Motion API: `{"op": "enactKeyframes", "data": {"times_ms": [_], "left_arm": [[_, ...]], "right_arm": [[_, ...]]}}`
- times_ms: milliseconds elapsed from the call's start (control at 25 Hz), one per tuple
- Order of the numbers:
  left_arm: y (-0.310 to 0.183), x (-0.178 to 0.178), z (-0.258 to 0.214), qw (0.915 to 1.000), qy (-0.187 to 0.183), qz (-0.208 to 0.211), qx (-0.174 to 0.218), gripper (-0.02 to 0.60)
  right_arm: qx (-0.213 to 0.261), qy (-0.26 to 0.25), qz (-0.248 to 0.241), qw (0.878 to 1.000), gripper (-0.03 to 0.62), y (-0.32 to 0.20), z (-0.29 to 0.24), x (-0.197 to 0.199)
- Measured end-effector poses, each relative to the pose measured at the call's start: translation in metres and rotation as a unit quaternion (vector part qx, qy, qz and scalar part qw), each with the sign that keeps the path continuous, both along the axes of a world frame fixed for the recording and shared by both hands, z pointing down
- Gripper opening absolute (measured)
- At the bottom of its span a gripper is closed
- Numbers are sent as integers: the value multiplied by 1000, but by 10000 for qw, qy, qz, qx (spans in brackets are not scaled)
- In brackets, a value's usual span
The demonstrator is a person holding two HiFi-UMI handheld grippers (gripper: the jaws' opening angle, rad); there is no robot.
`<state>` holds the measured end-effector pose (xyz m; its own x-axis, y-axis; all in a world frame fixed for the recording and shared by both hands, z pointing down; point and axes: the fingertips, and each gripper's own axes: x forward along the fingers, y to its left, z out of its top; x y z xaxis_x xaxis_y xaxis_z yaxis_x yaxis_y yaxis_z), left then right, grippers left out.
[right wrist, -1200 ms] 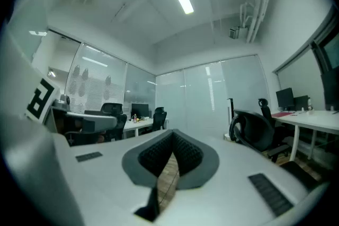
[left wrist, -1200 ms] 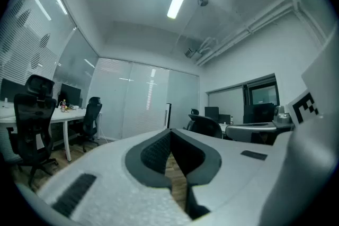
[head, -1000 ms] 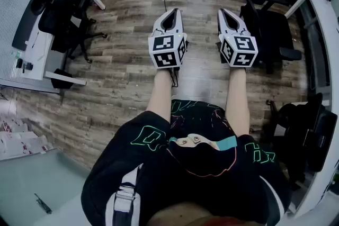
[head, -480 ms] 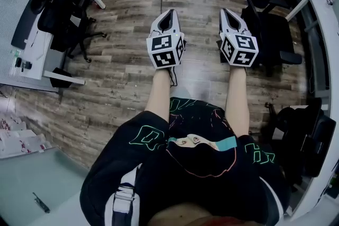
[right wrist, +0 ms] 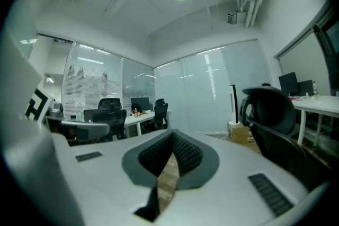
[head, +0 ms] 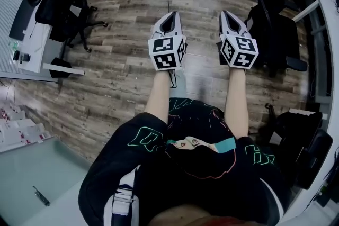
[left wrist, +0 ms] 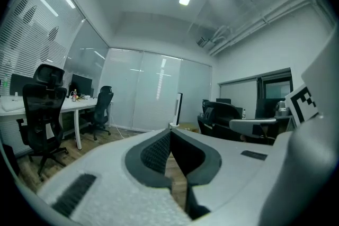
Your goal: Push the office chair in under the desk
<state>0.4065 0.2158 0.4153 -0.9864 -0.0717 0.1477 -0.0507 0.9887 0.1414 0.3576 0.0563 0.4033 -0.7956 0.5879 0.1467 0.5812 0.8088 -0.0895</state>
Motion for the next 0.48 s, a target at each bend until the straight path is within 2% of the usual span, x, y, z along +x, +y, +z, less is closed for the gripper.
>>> {"op": "enactKeyframes", "data": {"times_ms": [240, 480], "left_arm": [[38, -30, 51, 9981, 582, -130, 177, 8], [60, -94, 81, 9951, 960, 72, 246, 8]], "right_arm": [[-2, 423, -257, 9988, 5, 43, 37, -31], [53, 908, -78, 9958, 5, 70, 74, -96]]}}
